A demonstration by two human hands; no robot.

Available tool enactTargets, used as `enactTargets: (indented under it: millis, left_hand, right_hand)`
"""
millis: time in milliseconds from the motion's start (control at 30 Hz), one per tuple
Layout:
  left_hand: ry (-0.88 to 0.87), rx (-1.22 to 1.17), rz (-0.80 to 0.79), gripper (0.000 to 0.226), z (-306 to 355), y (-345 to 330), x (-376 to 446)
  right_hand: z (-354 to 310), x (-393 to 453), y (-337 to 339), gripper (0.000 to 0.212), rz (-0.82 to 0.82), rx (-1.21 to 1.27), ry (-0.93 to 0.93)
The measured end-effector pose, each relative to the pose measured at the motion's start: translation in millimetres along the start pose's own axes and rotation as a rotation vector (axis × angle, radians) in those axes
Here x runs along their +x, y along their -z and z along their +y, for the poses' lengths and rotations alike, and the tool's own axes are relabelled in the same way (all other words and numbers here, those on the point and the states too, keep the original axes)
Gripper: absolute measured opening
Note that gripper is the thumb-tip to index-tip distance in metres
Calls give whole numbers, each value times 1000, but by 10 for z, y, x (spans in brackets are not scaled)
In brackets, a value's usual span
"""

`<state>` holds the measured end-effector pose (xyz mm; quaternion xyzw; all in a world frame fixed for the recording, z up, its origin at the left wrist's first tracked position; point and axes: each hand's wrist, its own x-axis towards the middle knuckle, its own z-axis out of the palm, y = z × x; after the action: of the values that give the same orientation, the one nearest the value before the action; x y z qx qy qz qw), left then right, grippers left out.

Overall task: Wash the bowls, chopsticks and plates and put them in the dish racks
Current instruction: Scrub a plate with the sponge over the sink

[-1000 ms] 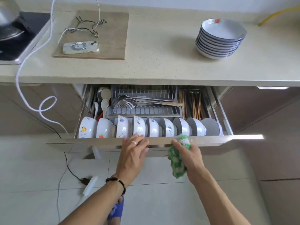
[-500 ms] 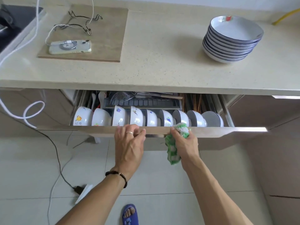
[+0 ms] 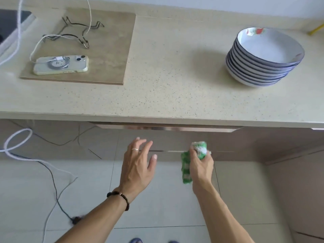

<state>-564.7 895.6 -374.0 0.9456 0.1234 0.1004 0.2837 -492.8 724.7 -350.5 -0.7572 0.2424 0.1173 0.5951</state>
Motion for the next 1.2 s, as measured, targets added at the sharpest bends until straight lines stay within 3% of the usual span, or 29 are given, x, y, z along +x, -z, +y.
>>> enactTargets:
  millis: [167,300,400,533,667,833,1067,1133,1200]
  left_hand:
    - [700,-539,-185,36,-139,-622,88]
    - [1033,-967,-58,42,-374,-1303,395]
    - [1129,-1151,21,61,-518,-1741,593]
    - [1116,-1429,97,74,-668,-2114,735]
    - [1118,-1629,197,54,-742,-2256,764]
    - [1129,-1517,196,46,-708,-2254,755]
    - [1179,-1414,138,36,-762,-2174,254]
    - [1196,-1098,-4,35,-696,-2099,-3]
    - [1028,-586,-100,34,-651,-2044,-338]
  right_hand:
    - [674,409,-31,20,-101,63,-248]
    - [1201,971,-300,29,-133,110,-329]
    - [1446,1357,-541,33,-146,164,-315]
    - [1619,1784,-748,42,-198,315,-329]
    - [1740,2011,-827,55,-262,557,-404]
    - [1798,2045,-751,58,-382,499,-404]
    - [1980,1661,-590,46,-257,404,-452]
    - [2083,1475,-507,42,-202,374,-467]
    - [2194,1301,-415,40,-158,352,-481]
